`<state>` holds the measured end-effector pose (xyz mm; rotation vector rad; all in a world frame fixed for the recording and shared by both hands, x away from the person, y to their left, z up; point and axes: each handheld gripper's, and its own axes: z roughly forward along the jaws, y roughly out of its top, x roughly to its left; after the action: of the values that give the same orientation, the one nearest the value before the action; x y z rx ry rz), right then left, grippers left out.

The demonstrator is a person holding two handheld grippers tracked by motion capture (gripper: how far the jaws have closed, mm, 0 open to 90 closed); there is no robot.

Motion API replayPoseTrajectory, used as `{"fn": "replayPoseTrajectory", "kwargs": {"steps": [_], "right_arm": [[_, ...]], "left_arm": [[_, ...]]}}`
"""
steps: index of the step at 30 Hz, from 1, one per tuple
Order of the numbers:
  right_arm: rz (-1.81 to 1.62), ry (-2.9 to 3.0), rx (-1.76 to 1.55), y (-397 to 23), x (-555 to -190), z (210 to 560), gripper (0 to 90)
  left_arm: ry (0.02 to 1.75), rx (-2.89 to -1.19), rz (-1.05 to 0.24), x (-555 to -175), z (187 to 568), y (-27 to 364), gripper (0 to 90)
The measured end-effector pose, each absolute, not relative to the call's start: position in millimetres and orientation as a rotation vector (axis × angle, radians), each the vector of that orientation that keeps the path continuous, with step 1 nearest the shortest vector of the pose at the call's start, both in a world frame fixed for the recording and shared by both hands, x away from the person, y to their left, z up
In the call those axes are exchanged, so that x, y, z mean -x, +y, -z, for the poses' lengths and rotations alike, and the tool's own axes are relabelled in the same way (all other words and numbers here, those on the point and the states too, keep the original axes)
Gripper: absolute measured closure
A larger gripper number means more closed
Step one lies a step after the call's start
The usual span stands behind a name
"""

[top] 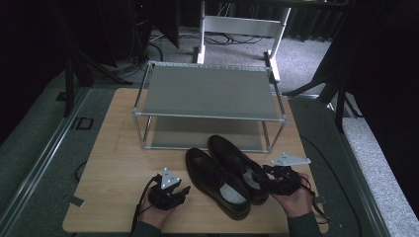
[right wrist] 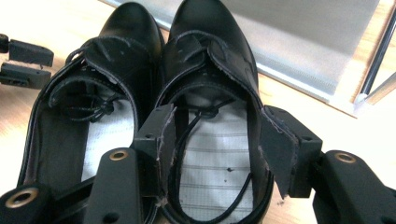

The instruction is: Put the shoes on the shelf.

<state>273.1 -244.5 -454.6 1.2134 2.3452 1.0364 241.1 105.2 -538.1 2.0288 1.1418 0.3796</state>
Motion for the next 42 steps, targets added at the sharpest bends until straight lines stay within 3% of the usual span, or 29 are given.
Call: {"fn": "replayPoseTrajectory", "kwargs": {"steps": [18,42], "right_arm": [[-0.971,2.434,-1.165,-224,-264,453,42.1],[-0.838,2.519,-1.141,-208,-259,465,46.0]], "left_arm": [[1.16,-2.038,-0.376,-241,541,105,56.7],[1.158,-2.049,-0.372,-240,543,102,56.0]]}}
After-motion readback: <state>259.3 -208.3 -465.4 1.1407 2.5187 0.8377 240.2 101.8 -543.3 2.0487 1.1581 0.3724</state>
